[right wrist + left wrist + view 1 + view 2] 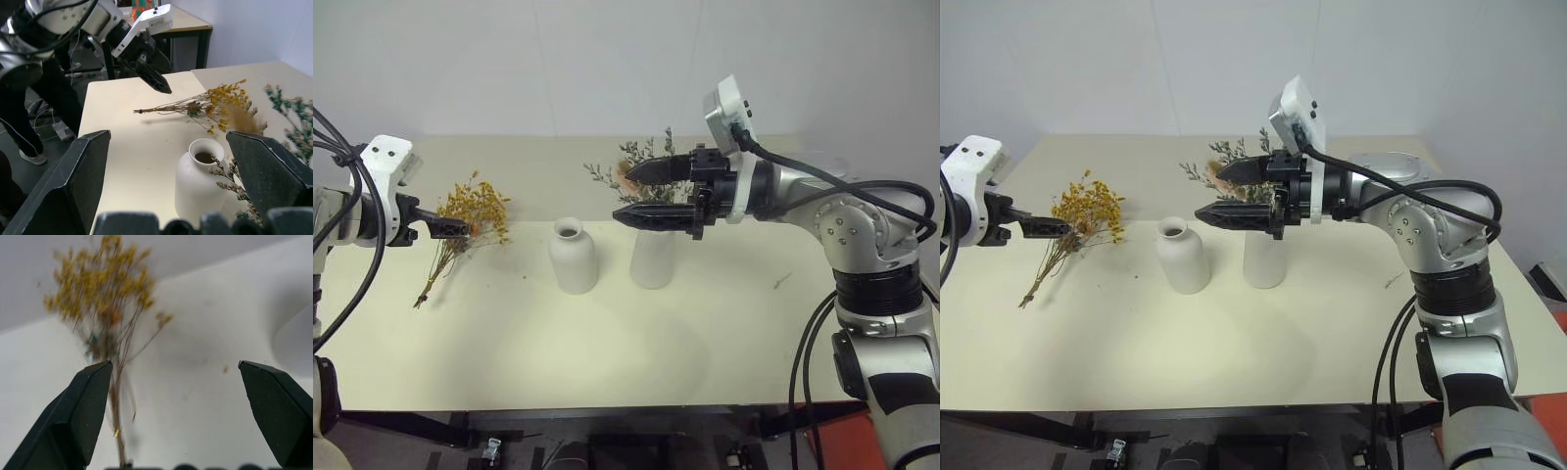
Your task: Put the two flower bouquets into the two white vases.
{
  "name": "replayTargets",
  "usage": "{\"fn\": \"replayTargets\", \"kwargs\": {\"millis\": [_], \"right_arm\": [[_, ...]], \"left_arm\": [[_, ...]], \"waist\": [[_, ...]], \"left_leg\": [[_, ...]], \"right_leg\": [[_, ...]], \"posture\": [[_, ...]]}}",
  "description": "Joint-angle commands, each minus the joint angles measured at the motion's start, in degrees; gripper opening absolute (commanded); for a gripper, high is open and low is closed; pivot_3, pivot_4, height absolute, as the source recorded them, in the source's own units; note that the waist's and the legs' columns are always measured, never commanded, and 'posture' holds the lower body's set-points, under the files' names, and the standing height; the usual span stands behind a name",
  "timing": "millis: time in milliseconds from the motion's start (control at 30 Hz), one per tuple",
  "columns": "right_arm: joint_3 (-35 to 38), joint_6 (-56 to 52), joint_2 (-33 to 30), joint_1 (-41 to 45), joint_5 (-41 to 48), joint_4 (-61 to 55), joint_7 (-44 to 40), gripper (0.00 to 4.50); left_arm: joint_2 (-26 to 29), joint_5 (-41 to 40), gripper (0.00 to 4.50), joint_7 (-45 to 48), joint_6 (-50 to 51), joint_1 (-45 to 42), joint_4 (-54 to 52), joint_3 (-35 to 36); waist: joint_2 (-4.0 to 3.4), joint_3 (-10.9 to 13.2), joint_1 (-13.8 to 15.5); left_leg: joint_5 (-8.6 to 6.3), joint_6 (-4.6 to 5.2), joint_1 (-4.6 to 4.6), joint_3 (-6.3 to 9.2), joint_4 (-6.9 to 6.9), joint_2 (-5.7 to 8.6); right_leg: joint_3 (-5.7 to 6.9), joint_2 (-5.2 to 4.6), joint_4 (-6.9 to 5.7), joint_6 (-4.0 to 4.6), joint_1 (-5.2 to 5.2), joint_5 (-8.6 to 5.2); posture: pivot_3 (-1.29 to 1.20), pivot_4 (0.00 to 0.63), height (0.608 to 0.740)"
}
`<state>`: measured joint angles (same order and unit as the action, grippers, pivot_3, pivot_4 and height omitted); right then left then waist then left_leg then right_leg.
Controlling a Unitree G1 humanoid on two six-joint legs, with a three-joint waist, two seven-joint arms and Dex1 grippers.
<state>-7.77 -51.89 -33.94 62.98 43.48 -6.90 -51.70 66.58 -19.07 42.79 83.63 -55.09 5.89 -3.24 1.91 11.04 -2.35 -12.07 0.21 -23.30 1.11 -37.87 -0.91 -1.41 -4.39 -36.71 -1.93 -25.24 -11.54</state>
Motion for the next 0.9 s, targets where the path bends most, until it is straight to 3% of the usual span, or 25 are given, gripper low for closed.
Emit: {"fn": "replayTargets", "kwargs": {"millis": [33,433,733,900], "right_arm": [[-0.8,-0.6,0.5,2.1,-2.2,0.2,-0.4,4.48],[-2.0,-1.0,3.5,6.9,-5.7,3.6,-2.7,4.48],[-3.5,-0.8,5.6,11.1,-8.6,5.3,-4.5,4.48],[-7.8,3.3,6.7,12.9,-14.4,8.3,-6.2,4.48]], "left_arm": [[0.2,3.5,4.50,-2.1,0.4,-2.9,6.6,-4.3],[-6.5,12.4,4.50,-5.4,-3.7,-16.9,34.1,-12.3],[-11.8,18.2,4.50,-5.1,-12.7,-20.1,50.1,-13.2],[-13.3,20.3,4.50,-5.2,-16.0,-21.1,55.1,-12.4]], "waist": [[0.00,0.0,0.0],[0.01,0.0,0.0],[0.05,0.0,-0.1],[0.06,0.0,-0.1]], "left_leg": [[0.00,0.00,0.01,0.00,0.00,-0.01],[0.00,0.00,-0.15,0.02,0.00,0.02],[0.00,0.00,-0.27,0.01,0.00,0.02],[0.01,-0.02,-0.55,0.01,-0.02,0.04]], "right_leg": [[0.00,0.01,-0.02,-0.02,0.00,-0.01],[0.03,-0.02,-0.03,0.11,-0.11,0.07],[0.04,-0.02,-0.08,0.23,-0.23,0.15],[0.04,-0.04,-0.38,0.26,-0.57,0.17]], "posture": [[0.00,0.150,0.740],[0.00,0.150,0.740],[0.00,0.150,0.740],[0.00,0.150,0.740]]}}
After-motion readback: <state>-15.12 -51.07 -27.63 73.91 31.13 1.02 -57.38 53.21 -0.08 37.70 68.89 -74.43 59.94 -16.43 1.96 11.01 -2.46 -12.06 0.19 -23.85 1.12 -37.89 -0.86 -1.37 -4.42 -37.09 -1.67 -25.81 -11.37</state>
